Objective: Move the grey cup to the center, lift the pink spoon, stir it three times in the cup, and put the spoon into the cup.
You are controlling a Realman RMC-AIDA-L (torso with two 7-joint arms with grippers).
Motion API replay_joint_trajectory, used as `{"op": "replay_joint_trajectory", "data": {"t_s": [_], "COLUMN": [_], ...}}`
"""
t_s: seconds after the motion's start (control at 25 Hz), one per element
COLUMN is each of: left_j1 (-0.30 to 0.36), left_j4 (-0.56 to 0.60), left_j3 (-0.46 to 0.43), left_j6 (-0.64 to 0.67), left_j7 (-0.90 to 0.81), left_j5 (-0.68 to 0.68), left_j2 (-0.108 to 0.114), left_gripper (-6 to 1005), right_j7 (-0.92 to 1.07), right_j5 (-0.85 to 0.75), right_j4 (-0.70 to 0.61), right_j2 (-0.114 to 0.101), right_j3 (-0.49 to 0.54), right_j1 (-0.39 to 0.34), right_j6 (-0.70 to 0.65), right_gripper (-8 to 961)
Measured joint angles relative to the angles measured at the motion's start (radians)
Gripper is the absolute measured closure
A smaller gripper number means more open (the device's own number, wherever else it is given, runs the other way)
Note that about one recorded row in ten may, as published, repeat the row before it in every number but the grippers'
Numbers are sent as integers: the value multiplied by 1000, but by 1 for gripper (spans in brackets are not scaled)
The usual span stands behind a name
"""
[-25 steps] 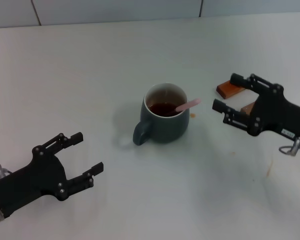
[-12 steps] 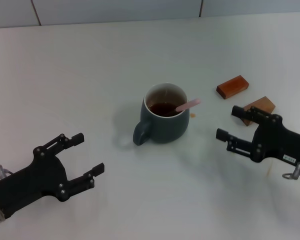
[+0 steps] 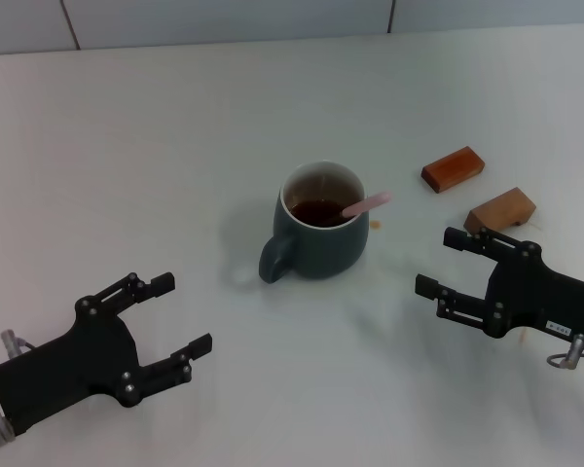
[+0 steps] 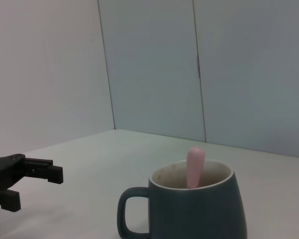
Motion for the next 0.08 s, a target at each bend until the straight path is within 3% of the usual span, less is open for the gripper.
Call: {"op": "replay_joint_trajectory", "data": {"t_s": [0.08], "left_j1": [1], "left_j4": [0], "left_j3": [0], "left_j6": [0], "left_j7": [0], "left_j5": [0], "left_j2": [0], "left_gripper": [186], "right_j7": [-2], "right_j5": [0], "right_j4": [0], "right_j2": [0], "right_j3": [0], "right_j1": [0], "right_j6": [0], "right_gripper": [198]}}
